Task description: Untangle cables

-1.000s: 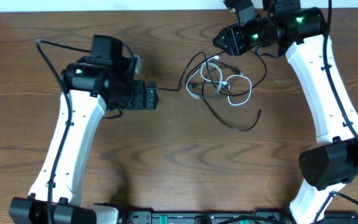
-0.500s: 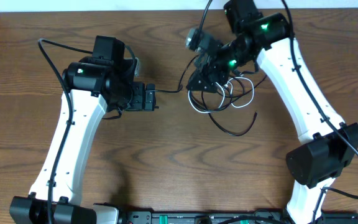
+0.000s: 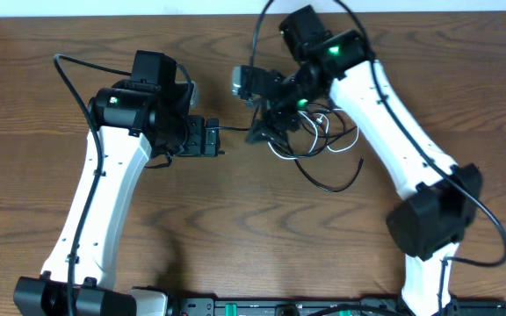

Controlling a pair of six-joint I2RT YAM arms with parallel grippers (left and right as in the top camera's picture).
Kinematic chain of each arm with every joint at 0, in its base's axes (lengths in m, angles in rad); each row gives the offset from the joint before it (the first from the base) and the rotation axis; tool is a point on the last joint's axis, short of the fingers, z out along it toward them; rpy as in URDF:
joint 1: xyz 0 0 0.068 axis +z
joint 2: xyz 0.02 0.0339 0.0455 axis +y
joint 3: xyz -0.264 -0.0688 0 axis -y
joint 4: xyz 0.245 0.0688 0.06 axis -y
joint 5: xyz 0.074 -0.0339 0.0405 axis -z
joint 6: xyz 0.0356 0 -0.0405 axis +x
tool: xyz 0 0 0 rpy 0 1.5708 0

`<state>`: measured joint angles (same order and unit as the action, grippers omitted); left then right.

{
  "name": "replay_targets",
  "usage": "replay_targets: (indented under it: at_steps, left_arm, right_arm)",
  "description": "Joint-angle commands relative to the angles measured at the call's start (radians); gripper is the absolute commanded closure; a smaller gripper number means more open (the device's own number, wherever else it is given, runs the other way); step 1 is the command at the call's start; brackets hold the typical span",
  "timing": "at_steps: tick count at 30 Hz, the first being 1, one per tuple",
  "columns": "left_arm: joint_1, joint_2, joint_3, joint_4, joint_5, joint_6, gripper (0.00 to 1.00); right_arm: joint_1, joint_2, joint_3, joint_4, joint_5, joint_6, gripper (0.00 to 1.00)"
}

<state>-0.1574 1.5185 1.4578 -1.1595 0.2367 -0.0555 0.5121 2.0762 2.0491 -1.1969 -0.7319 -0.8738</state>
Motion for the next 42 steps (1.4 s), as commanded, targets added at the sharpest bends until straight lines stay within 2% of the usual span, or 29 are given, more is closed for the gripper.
replay_targets:
  at_steps: [1,4,5,7,11,17,22,25,26,29,30,32,35,42]
  left_arm:
    - [0.005,0.004,0.016,-0.003,-0.006,0.006,0.02]
    - [0.005,0.004,0.016,-0.006,-0.006,0.006,0.02]
    - [0.005,0.004,0.016,-0.006,-0.006,0.006,0.02]
    - [0.005,0.004,0.016,-0.007,-0.006,0.006,0.02]
    - [0.005,0.004,0.016,-0.006,-0.006,0.006,0.02]
    - [0.006,0.002,0.016,0.0,-0.006,0.024,0.02]
    - [0.005,-0.023,0.021,0.061,-0.002,0.032,0.02]
    - [0.005,-0.036,0.021,0.109,0.042,0.032,0.02]
    - [0.005,-0.036,0.021,0.124,0.067,0.032,0.02]
    - [0.002,-0.029,0.019,0.162,0.143,0.027,0.02]
    - [0.0,-0.024,0.019,0.176,0.157,0.019,0.02]
    - [-0.012,-0.01,0.019,0.203,0.162,-0.004,0.02]
    - [-0.049,0.019,0.019,0.246,0.167,-0.034,0.02]
    - [-0.177,0.143,0.019,0.378,0.171,-0.131,0.01]
  right_arm:
    - [0.006,0.034,0.011,0.057,0.0,0.029,0.29]
    - [0.005,0.034,0.012,0.124,0.0,0.103,0.53]
    - [0.004,0.026,0.013,0.145,0.0,0.133,0.68]
    - [0.0,0.01,0.013,0.185,-0.001,0.193,0.88]
    - [-0.013,-0.023,0.013,0.251,0.026,0.295,0.99]
    - [-0.06,-0.018,0.012,0.312,0.259,0.557,0.99]
    - [-0.097,-0.018,0.012,0.308,0.551,0.853,0.99]
    - [-0.121,-0.018,0.012,0.292,0.608,0.943,0.99]
    - [-0.128,-0.018,0.012,0.293,0.597,0.948,0.92]
    - [-0.142,-0.018,0.012,0.299,0.554,0.938,0.3]
    - [-0.145,-0.018,0.013,0.301,0.553,0.935,0.14]
    - [-0.153,-0.019,0.013,0.308,0.556,0.936,0.01]
    - [-0.176,-0.023,0.013,0.317,0.559,0.96,0.01]
    - [-0.297,-0.031,0.013,0.301,0.568,1.14,0.01]
